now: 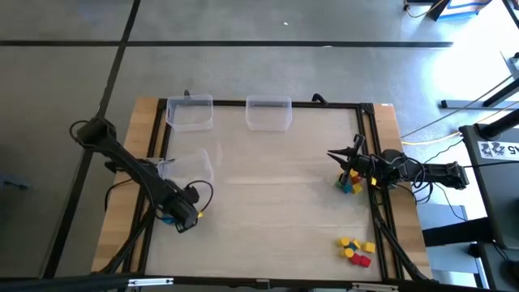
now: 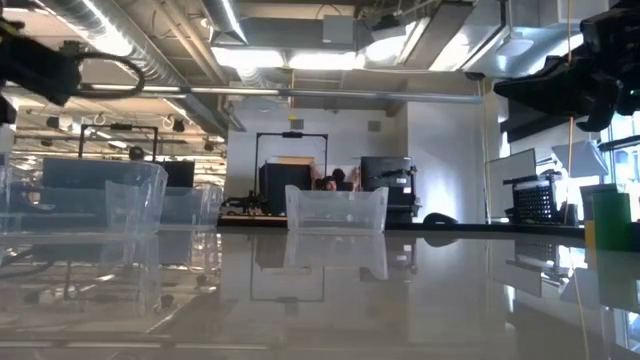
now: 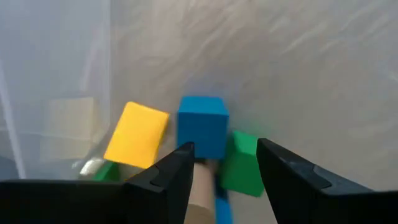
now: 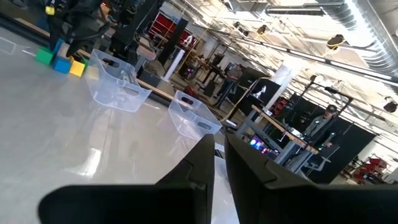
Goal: Sort blocks by size
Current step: Put the blue square game block into the top left transparent bin
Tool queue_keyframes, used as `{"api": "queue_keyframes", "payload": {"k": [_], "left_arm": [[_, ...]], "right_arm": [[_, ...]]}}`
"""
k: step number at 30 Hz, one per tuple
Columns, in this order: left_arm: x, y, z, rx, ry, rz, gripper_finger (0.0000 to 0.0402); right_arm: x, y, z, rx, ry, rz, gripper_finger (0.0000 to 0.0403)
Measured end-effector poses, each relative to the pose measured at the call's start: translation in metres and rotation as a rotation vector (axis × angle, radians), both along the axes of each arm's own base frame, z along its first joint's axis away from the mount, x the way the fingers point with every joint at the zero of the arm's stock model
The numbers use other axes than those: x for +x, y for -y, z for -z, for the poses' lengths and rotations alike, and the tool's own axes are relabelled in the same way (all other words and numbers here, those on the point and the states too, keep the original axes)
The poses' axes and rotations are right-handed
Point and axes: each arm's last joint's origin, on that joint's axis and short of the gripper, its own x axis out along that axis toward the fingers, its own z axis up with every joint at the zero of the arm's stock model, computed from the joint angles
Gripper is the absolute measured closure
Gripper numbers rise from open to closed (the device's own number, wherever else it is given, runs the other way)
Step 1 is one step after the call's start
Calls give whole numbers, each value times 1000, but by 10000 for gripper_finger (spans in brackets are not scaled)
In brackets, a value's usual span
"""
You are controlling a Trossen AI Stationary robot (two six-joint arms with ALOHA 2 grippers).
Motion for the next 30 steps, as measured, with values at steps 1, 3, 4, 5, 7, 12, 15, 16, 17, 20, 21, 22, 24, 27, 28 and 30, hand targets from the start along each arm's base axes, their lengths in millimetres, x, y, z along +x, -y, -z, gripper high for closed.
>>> {"api": "queue_keyframes", "payload": {"k": [1,3,4,5,7,12,15,16,17,20,21,22,24,27,28,30], "left_arm": [[-1,0,3,12,-14,13,230],[0,0,8,22,-28,18,230],[0,0,8,25,-32,17,230],[0,0,9,30,-36,19,230],[1,0,10,44,-33,25,230],[1,-1,11,90,-8,40,230],[2,-2,11,111,9,55,230],[2,-2,11,116,15,66,230],[2,-2,11,120,19,73,230],[2,-2,11,123,22,113,230],[2,-2,11,122,24,130,231],[3,-1,11,121,32,150,231],[5,0,11,116,51,174,231],[5,0,11,116,54,206,231],[5,-1,11,116,53,213,231],[4,-1,10,117,46,198,231]], "right_arm": [[0,0,0,0,0,0,359],[0,0,0,0,0,-4,359],[0,0,0,0,0,-4,359],[0,0,0,0,0,-4,359],[0,0,0,0,0,-4,359],[0,0,0,1,0,-4,359],[0,0,0,1,0,-4,359],[0,0,0,1,-1,-4,359],[0,0,0,1,0,-4,358],[0,0,0,2,-1,-5,359],[0,0,0,2,0,-5,359],[0,0,0,2,0,-5,358],[0,0,0,2,-1,-5,359],[0,0,1,2,-7,-5,359],[0,0,1,2,-14,-5,358],[0,0,3,1,-34,-15,358]]}}
